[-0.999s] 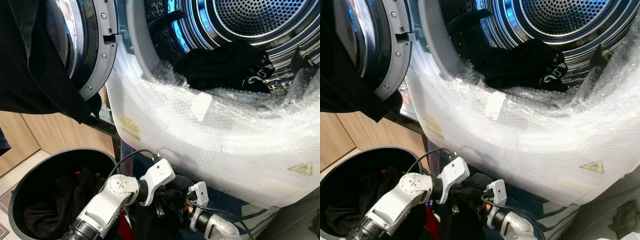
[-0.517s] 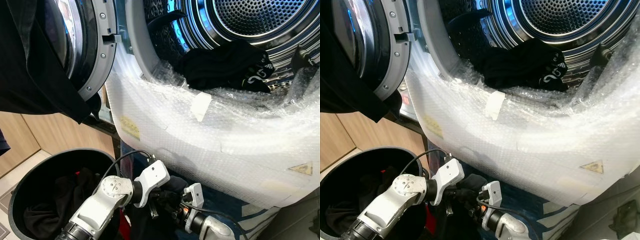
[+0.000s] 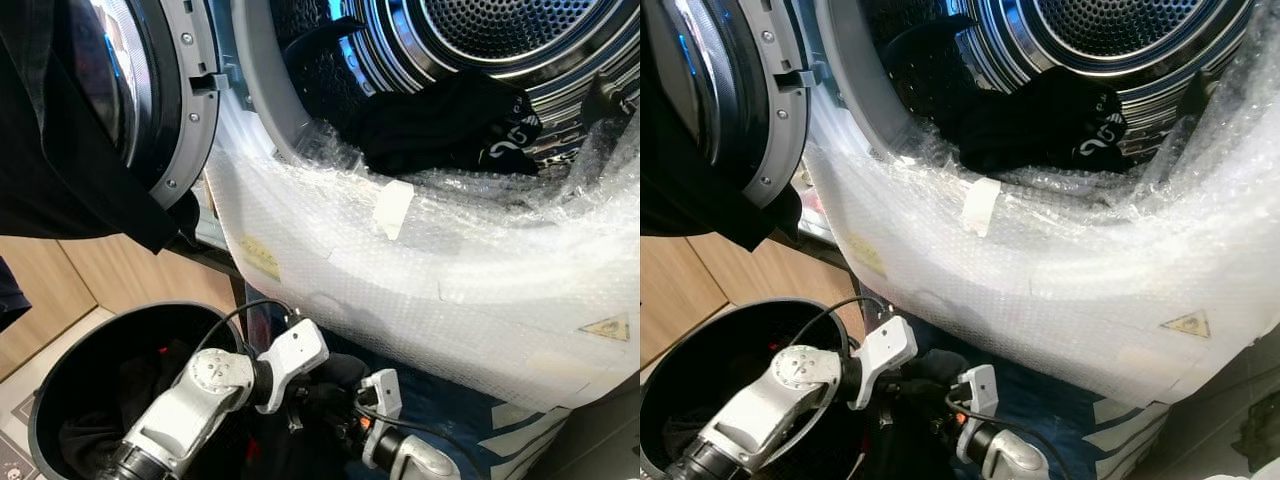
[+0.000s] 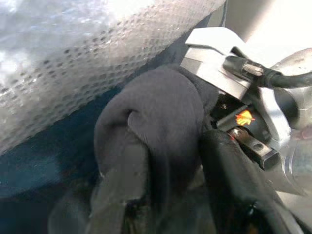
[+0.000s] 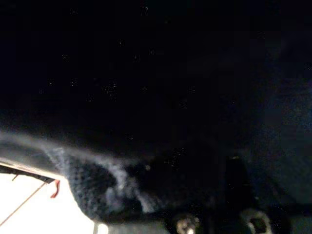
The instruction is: Clothes washing
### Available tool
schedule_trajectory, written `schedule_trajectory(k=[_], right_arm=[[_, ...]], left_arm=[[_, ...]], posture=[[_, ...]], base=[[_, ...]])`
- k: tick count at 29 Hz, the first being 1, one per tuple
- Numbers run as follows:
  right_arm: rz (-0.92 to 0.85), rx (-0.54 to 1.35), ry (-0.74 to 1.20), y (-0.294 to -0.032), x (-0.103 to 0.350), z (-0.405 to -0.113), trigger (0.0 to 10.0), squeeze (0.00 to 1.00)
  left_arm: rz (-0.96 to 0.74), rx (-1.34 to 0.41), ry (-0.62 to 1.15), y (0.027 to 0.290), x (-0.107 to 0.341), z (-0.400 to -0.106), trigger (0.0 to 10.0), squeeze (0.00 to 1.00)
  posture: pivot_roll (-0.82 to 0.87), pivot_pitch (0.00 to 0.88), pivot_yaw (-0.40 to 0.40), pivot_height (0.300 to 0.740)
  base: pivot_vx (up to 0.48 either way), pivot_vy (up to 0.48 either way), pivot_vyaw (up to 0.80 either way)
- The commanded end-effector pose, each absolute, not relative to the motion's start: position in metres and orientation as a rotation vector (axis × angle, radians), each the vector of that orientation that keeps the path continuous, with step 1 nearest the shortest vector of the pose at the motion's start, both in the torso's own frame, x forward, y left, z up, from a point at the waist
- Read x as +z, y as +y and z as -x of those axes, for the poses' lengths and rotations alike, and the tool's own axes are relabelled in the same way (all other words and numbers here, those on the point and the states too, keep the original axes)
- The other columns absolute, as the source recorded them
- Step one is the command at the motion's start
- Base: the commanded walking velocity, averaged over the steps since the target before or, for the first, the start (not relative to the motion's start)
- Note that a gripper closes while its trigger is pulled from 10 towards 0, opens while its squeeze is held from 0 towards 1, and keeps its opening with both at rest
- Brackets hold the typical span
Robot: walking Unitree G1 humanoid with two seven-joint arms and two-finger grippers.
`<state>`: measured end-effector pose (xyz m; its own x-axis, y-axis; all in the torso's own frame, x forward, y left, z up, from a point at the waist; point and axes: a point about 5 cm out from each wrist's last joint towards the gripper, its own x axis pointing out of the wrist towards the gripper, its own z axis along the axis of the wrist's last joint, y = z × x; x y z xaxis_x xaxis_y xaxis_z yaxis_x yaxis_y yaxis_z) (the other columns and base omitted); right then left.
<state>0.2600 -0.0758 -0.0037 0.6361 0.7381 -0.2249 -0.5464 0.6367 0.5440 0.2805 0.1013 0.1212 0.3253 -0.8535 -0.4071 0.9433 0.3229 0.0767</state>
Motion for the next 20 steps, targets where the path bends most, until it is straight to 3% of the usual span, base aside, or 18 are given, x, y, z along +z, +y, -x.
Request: schedule_trajectory(k=[1, 10, 16, 20], right_arm=[[-0.443, 0.764, 0.452, -0.069, -0.003, -0.262, 0.0, 0.0], [-0.415, 0.741, 0.458, -0.077, -0.003, -0.265, 0.0, 0.0], [-0.356, 0.736, 0.482, -0.095, -0.005, -0.268, 0.0, 0.0], [-0.329, 0.766, 0.488, -0.106, -0.003, -0.27, 0.0, 0.0]], left_arm=[[-0.32, -1.204, 0.314, 0.11, 0.13, -0.285, 10.0, 1.0], [-0.331, -1.154, 0.256, 0.115, 0.146, -0.292, 10.0, 1.0], [-0.376, -1.064, 0.219, 0.125, 0.154, -0.295, 10.0, 1.0], [-0.393, -0.909, 0.173, 0.141, 0.165, -0.297, 10.0, 1.0]], posture=[[0.05, 0.0, 0.09, 0.74], [0.06, 0.0, 0.063, 0.74], [0.07, 0.0, -0.012, 0.74], [0.11, 0.0, -0.09, 0.74]], base=[[0.0, 0.0, 0.0], [0.0, 0.0, 0.0], [0.0, 0.0, 0.0], [0.0, 0.0, 0.0]])
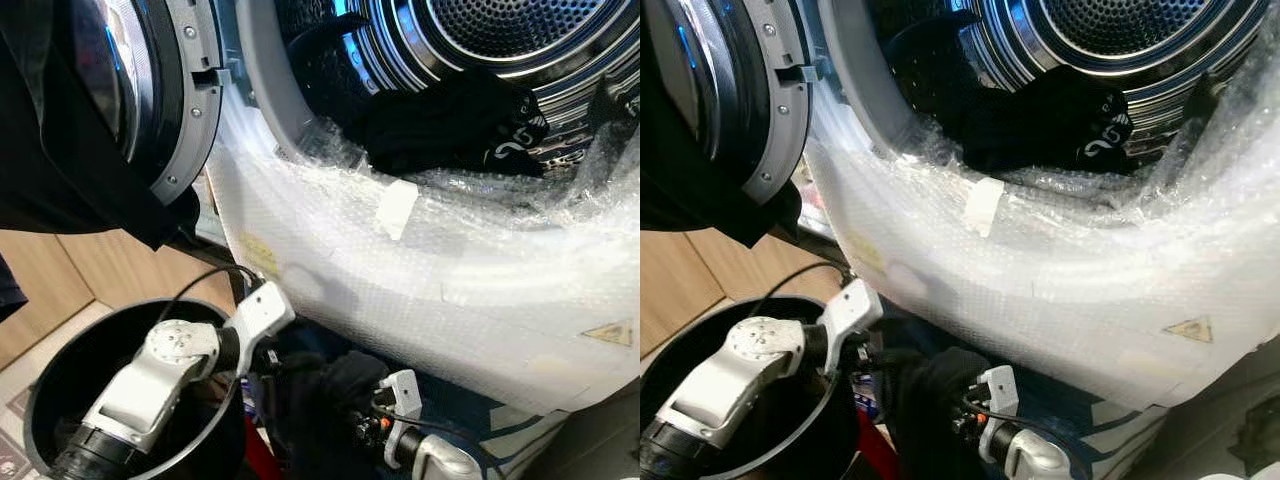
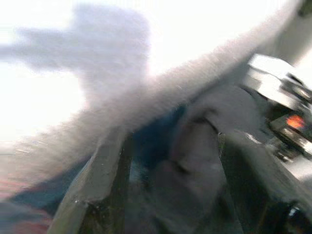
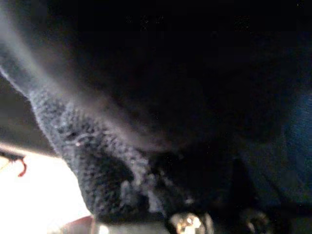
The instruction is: Clothes washing
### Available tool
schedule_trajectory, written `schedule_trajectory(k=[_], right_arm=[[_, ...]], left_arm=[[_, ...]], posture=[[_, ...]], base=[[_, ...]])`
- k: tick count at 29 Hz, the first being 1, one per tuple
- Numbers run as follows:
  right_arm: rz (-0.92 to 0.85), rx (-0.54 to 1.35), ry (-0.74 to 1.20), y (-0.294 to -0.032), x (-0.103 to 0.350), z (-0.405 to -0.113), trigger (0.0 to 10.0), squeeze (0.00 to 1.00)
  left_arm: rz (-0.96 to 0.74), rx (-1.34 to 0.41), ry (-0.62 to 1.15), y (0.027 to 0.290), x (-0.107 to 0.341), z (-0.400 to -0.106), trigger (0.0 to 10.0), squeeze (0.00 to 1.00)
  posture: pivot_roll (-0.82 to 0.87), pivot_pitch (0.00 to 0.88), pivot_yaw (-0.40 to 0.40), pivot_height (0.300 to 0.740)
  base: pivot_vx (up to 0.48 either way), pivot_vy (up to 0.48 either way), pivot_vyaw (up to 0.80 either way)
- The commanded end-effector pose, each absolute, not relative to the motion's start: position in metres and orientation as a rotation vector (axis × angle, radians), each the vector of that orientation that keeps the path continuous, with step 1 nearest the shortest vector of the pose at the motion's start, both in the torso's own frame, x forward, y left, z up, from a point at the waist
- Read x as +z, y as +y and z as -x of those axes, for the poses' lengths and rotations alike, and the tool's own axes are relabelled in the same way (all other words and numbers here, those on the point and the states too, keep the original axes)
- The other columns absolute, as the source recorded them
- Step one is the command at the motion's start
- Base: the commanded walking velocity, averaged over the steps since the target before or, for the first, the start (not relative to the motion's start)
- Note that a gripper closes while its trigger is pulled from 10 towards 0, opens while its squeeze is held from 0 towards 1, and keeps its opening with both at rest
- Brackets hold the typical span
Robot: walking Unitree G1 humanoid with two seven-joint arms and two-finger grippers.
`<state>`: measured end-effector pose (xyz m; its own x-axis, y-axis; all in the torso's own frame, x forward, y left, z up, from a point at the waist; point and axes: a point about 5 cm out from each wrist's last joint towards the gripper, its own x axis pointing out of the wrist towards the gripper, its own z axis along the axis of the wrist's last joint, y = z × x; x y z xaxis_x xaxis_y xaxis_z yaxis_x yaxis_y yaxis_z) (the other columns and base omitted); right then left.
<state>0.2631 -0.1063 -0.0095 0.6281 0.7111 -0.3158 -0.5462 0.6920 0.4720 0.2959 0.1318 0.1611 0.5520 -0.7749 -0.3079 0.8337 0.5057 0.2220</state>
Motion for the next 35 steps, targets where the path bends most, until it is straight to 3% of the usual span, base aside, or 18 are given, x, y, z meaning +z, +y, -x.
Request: schedule_trajectory(k=[1, 7, 12, 13, 14, 15, 17, 18, 19, 24, 32, 35], right_arm=[[-0.311, 0.772, 0.496, -0.109, -0.003, -0.27, 0.0, 0.0], [-0.279, 0.788, 0.486, -0.127, 0.004, -0.275, 0.0, 0.0], [-0.259, 0.874, 0.452, -0.126, 0.012, -0.274, 0.0, 0.0], [-0.267, 0.901, 0.437, -0.125, 0.014, -0.272, 0.0, 0.0], [-0.267, 0.901, 0.437, -0.125, 0.014, -0.272, 0.0, 0.0], [-0.27, 0.927, 0.422, -0.125, 0.017, -0.269, 0.0, 0.0], [-0.264, 0.964, 0.402, -0.126, 0.021, -0.263, 0.0, 0.0], [-0.264, 0.964, 0.402, -0.126, 0.021, -0.263, 0.0, 0.0], [-0.254, 1.004, 0.378, -0.13, 0.028, -0.255, 0.0, 0.0], [-0.237, 1.045, 0.335, -0.135, 0.042, -0.247, 0.0, 0.0], [-0.257, 1.044, 0.276, -0.132, 0.059, -0.24, 0.0, 0.0], [-0.278, 1.102, 0.159, -0.124, 0.101, -0.239, 0.0, 0.0]], left_arm=[[-0.384, -0.866, 0.164, 0.146, 0.166, -0.297, 10.0, 1.0], [-0.402, -0.48, 0.18, 0.188, 0.145, -0.301, 10.0, 1.0], [-0.403, -0.293, 0.202, 0.202, 0.129, -0.298, 10.0, 1.0], [-0.39, -0.201, 0.186, 0.208, 0.128, -0.299, 10.0, 0.07], [-0.39, -0.201, 0.186, 0.208, 0.128, -0.299, 10.0, 0.07], [-0.387, -0.112, 0.171, 0.215, 0.128, -0.299, 10.0, 0.0], [-0.357, 0.058, 0.161, 0.229, 0.126, -0.297, 10.0, 0.0], [-0.357, 0.058, 0.161, 0.229, 0.126, -0.297, 10.0, 0.0], [-0.4, 0.193, 0.133, 0.242, 0.125, -0.293, 10.0, 0.0], [-0.4, 0.396, 0.033, 0.257, 0.131, -0.284, 10.0, 0.0], [-0.414, 0.448, -0.024, 0.253, 0.129, -0.269, 10.0, 0.0], [-0.396, 0.411, -0.038, 0.244, 0.119, -0.273, 10.0, 0.0]], posture=[[0.11, 0.0, -0.097, 0.74], [0.15, 0.0, -0.179, 0.74], [0.16, 0.0, -0.192, 0.74], [0.17, 0.0, -0.198, 0.74], [0.17, 0.0, -0.198, 0.74], [0.17, 0.0, -0.198, 0.74], [0.16, 0.0, -0.199, 0.74], [0.16, 0.0, -0.199, 0.74], [0.15, 0.0, -0.197, 0.74], [0.13, 0.0, -0.178, 0.74], [0.13, 0.0, -0.161, 0.74], [0.14, 0.0, -0.17, 0.74]], base=[[0.0, 0.0, 0.0], [0.0, 0.0, 0.0], [0.0, 0.0, 0.0], [0.0, 0.0, 0.0], [0.0, 0.0, 0.0], [0.0, 0.0, 0.0], [0.0, 0.0, 0.0], [0.0, 0.0, 0.0], [0.0, 0.0, 0.0], [0.0, 0.0, 0.0], [0.0, 0.0, 0.0], [0.0, 0.0, 0.0]])
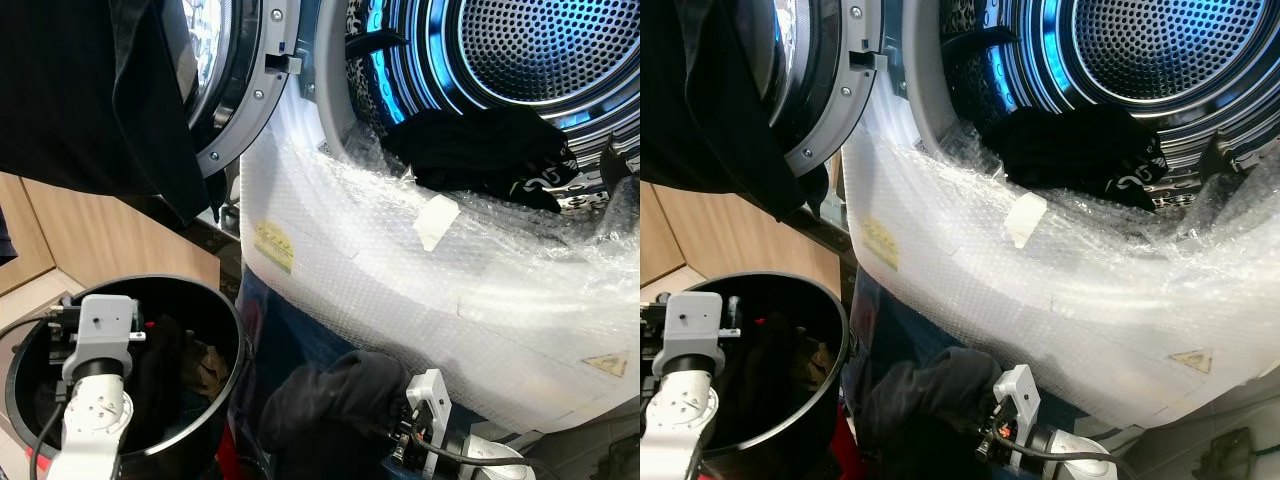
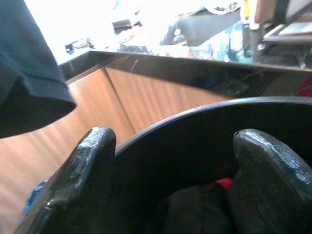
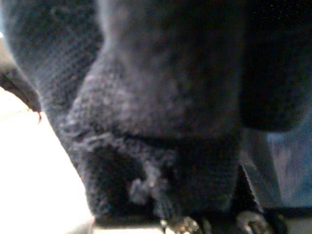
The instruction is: Clothes washing
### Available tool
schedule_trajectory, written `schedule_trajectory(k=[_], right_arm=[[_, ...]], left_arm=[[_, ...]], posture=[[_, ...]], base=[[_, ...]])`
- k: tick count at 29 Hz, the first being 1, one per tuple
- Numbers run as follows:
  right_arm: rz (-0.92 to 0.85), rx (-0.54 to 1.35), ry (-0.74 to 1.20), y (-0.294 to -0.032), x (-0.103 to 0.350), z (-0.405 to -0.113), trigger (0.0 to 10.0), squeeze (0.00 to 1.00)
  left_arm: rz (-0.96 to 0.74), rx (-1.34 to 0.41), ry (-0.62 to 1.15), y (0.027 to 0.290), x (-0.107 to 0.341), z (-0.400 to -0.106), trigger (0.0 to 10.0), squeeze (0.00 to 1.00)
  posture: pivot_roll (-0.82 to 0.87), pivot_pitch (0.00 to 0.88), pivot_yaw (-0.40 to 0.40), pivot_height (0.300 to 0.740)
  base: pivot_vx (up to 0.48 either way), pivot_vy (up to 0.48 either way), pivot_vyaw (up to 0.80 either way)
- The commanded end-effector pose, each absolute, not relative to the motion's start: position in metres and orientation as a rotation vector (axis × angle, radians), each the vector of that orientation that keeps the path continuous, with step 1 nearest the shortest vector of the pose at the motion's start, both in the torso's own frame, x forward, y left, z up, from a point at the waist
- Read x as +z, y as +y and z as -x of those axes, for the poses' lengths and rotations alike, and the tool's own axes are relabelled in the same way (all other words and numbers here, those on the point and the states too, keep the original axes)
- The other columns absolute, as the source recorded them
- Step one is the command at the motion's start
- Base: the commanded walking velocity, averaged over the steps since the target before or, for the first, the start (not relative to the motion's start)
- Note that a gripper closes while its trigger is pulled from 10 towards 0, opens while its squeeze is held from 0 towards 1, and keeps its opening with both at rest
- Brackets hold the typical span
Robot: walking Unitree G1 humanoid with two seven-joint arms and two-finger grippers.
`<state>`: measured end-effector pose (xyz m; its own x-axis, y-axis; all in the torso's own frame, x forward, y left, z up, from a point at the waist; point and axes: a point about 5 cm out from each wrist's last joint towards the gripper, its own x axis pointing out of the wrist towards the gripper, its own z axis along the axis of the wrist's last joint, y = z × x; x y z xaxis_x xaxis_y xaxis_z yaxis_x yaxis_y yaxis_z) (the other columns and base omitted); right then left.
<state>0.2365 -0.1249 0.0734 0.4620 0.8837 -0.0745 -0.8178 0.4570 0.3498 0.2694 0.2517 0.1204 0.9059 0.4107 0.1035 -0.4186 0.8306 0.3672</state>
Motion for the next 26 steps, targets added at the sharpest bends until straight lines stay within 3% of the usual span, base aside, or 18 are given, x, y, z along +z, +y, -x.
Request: schedule_trajectory(k=[1, 9, 17, 26], right_arm=[[-0.278, 1.102, 0.159, -0.124, 0.101, -0.239, 0.0, 0.0], [-0.329, 1.318, -0.085, -0.12, 0.187, -0.231, 0.0, 0.0], [-0.428, 1.366, -0.332, -0.121, 0.255, -0.236, 0.0, 0.0], [-0.43, 1.408, -0.465, -0.122, 0.309, -0.248, 0.0, 0.0]], left_arm=[[-0.396, 0.411, -0.038, 0.244, 0.119, -0.273, 10.0, 0.0], [-0.454, 0.36, -0.078, 0.244, 0.12, -0.286, 10.0, 0.0], [-0.471, 0.339, -0.098, 0.241, 0.12, -0.287, 10.0, 0.0], [-0.459, 0.33, -0.082, 0.237, 0.113, -0.287, 10.0, 0.0]], posture=[[0.14, 0.0, -0.17, 0.74], [0.15, 0.0, -0.188, 0.74], [0.15, 0.0, -0.177, 0.74], [0.15, 0.0, -0.175, 0.74]], base=[[0.0, 0.0, 0.0], [0.0, 0.0, 0.0], [0.0, 0.0, 0.0], [0.0, 0.0, 0.0]])
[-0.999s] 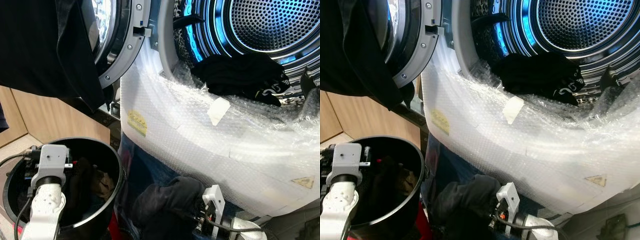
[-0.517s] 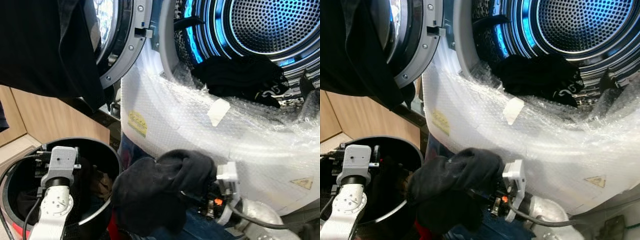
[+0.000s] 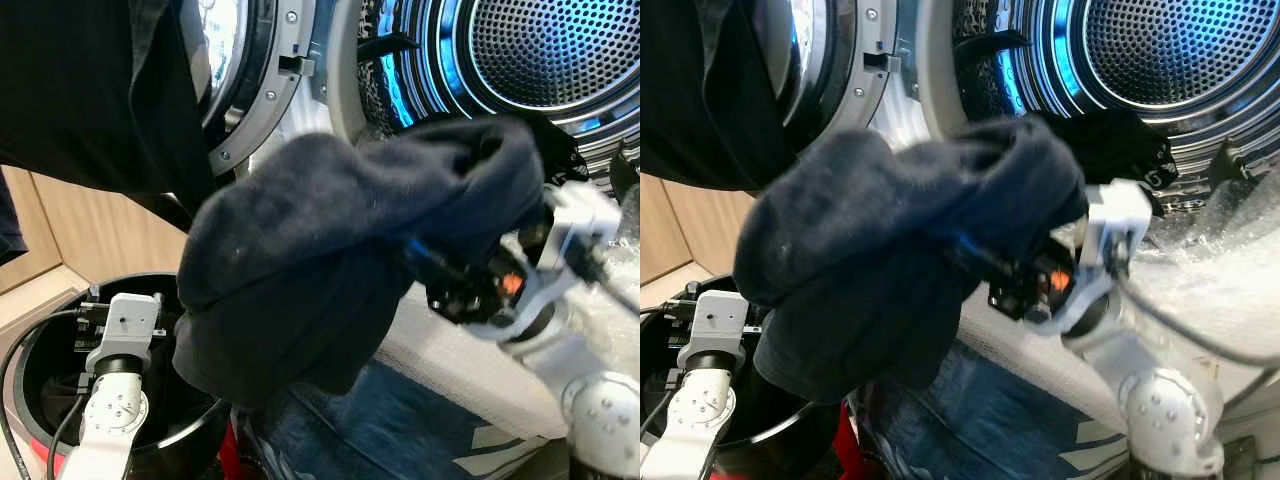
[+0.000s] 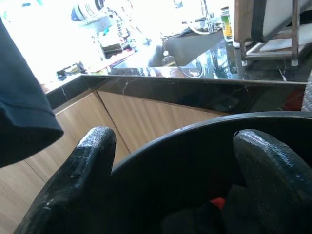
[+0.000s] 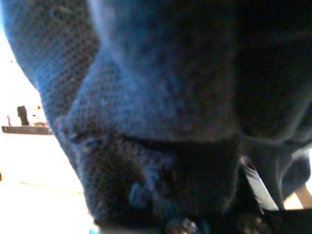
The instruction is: Clothes washing
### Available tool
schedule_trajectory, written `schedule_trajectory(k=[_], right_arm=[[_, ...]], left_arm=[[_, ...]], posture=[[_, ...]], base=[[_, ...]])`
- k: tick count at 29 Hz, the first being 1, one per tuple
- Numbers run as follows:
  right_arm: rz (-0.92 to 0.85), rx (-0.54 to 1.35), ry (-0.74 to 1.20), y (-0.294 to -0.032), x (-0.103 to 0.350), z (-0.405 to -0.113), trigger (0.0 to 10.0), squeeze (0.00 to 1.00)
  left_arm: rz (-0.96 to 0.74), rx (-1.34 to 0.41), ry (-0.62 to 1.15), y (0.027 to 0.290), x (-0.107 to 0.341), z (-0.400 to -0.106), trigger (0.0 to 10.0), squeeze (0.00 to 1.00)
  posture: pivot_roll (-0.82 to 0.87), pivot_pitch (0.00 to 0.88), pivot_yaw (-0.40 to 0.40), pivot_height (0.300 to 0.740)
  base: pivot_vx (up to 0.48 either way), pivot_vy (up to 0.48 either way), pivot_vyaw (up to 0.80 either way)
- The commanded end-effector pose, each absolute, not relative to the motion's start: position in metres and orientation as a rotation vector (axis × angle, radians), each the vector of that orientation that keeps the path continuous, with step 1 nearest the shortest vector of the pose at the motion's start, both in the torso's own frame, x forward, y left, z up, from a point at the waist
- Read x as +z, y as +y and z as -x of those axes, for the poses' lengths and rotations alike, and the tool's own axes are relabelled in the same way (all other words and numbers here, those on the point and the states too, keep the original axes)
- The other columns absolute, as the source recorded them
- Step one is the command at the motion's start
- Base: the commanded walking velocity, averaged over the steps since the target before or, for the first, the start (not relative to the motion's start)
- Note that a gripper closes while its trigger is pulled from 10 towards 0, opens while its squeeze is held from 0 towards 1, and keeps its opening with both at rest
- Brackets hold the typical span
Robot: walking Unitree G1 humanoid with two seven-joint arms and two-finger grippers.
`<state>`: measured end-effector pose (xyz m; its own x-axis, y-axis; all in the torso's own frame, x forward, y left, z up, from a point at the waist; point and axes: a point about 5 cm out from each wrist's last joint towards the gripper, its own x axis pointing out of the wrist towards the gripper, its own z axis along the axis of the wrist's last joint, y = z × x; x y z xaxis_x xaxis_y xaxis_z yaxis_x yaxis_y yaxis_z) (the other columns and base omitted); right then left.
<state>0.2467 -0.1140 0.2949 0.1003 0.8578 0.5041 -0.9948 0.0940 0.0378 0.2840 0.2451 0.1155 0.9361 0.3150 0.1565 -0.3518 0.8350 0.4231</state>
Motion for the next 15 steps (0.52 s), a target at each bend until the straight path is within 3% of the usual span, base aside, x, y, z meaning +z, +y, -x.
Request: schedule_trajectory(k=[1, 7, 9, 12, 15], right_arm=[[-0.438, 1.394, -0.493, -0.122, 0.317, -0.252, 0.0, 0.0], [-0.401, 1.28, -0.654, -0.127, 0.367, -0.287, 0.0, 0.0], [-0.397, 1.256, -0.663, -0.128, 0.372, -0.293, 0.0, 0.0], [-0.258, 1.092, -0.638, -0.126, 0.385, -0.323, 0.0, 0.0], [-0.304, 1.069, -0.642, -0.127, 0.395, -0.334, 0.0, 0.0]], left_arm=[[-0.458, 0.331, -0.081, 0.237, 0.113, -0.287, 10.0, 0.0], [-0.448, 0.334, -0.082, 0.235, 0.112, -0.289, 10.0, 0.0], [-0.443, 0.336, -0.08, 0.235, 0.112, -0.29, 10.0, 0.0], [-0.433, 0.331, -0.074, 0.234, 0.111, -0.291, 10.0, 0.0], [-0.431, 0.329, -0.071, 0.233, 0.11, -0.291, 10.0, 0.0]], posture=[[0.15, 0.0, -0.175, 0.74], [0.15, 0.0, -0.173, 0.74], [0.14, 0.0, -0.171, 0.74], [0.14, 0.0, -0.172, 0.74], [0.15, 0.0, -0.171, 0.74]], base=[[0.0, 0.0, 0.0], [0.0, 0.0, 0.0], [0.0, 0.0, 0.0], [0.0, 0.0, 0.0], [0.0, 0.0, 0.0]])
